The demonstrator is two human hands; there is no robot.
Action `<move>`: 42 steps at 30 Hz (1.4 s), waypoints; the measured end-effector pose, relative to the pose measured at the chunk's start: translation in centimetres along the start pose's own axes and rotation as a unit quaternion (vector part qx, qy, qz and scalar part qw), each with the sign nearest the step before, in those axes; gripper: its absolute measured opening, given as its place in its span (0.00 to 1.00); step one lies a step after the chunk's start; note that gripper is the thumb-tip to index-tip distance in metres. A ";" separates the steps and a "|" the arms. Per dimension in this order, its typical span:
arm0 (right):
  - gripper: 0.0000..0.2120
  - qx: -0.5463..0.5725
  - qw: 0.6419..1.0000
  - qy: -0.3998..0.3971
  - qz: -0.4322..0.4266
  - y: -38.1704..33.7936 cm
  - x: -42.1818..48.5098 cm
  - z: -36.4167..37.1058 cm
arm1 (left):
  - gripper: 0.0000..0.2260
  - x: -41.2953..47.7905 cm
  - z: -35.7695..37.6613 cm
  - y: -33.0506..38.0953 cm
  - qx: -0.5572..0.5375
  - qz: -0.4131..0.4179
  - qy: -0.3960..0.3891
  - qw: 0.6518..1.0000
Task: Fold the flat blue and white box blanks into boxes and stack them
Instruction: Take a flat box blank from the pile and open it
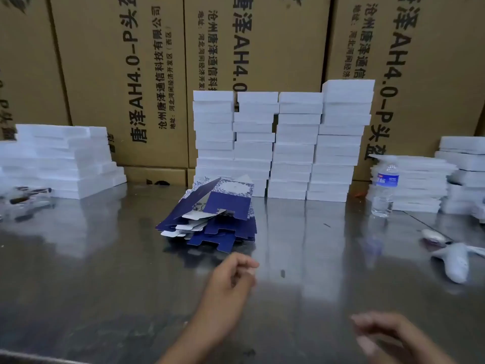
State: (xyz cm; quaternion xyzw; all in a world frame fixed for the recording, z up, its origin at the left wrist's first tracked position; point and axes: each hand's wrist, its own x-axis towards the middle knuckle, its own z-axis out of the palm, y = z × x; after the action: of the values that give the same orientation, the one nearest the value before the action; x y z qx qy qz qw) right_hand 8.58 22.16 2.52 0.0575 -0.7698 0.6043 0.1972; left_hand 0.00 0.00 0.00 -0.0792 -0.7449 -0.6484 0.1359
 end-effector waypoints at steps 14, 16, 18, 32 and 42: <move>0.09 0.076 0.979 -0.038 0.185 4.4 21.2 17.9 | 0.06 10.3 0.8 -6.2 -0.088 -0.099 0.053 0.990; 0.17 0.065 0.981 -0.023 0.182 5.0 23.1 19.6 | 0.06 10.4 0.8 -6.1 -0.102 -0.098 0.051 0.989; 0.17 0.082 0.979 -0.018 0.187 5.1 24.5 21.1 | 0.05 10.4 0.8 -6.1 -0.115 -0.099 0.051 0.987; 0.07 0.369 0.911 -0.007 0.184 2.8 23.7 17.2 | 0.06 11.0 -0.1 -5.9 -0.296 -0.160 0.114 0.935; 0.19 0.391 0.907 0.016 0.155 9.3 17.2 5.4 | 0.29 11.4 -1.1 -6.1 -0.372 -0.166 -0.054 0.912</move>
State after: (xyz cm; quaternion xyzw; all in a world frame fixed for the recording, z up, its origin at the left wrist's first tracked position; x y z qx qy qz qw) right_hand -11.51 22.00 -0.51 0.0004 -0.4676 0.8807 0.0750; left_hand -12.48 -2.65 -2.13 -0.0343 -0.4583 -0.8865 -0.0536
